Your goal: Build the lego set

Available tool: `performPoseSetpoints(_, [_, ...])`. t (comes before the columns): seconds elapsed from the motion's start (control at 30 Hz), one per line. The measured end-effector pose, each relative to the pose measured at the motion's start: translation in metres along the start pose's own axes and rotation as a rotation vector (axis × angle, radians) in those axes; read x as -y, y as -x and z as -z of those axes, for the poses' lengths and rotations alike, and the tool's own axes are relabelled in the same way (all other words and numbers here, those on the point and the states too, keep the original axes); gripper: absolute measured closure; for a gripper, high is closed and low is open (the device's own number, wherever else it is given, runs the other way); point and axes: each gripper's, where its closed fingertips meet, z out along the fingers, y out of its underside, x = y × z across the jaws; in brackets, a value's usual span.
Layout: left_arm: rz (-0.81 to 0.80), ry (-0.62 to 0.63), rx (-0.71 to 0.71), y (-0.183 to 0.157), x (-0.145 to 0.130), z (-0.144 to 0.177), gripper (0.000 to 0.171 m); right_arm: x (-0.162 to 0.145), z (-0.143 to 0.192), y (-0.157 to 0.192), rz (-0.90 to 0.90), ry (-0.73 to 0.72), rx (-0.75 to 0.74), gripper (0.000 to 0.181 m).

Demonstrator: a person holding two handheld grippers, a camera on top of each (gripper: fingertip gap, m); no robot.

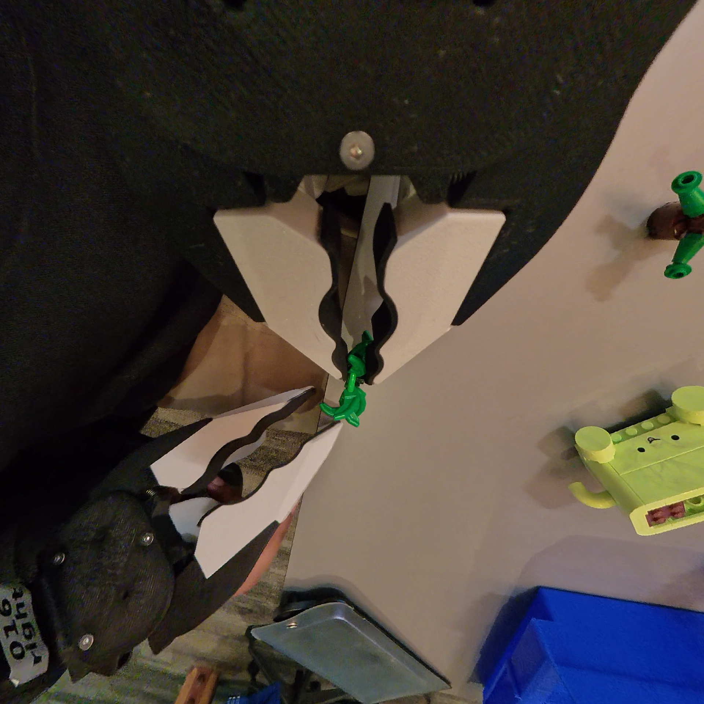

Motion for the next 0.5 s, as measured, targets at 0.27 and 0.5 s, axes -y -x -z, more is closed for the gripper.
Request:
performPoseSetpoints(0.27, [0.007,-0.001,0.001,0.0012,-0.0007,0.0002,0.166,-0.0029,-0.0018,0.0014,0.132,0.046,-0.044,0.171])
performPoseSetpoints(0.5, [0.010,0.006,0.004,0.0020,-0.0025,-0.0005,0.166,-0.0027,-0.0021,0.0016,0.111,0.054,-0.051,0.170])
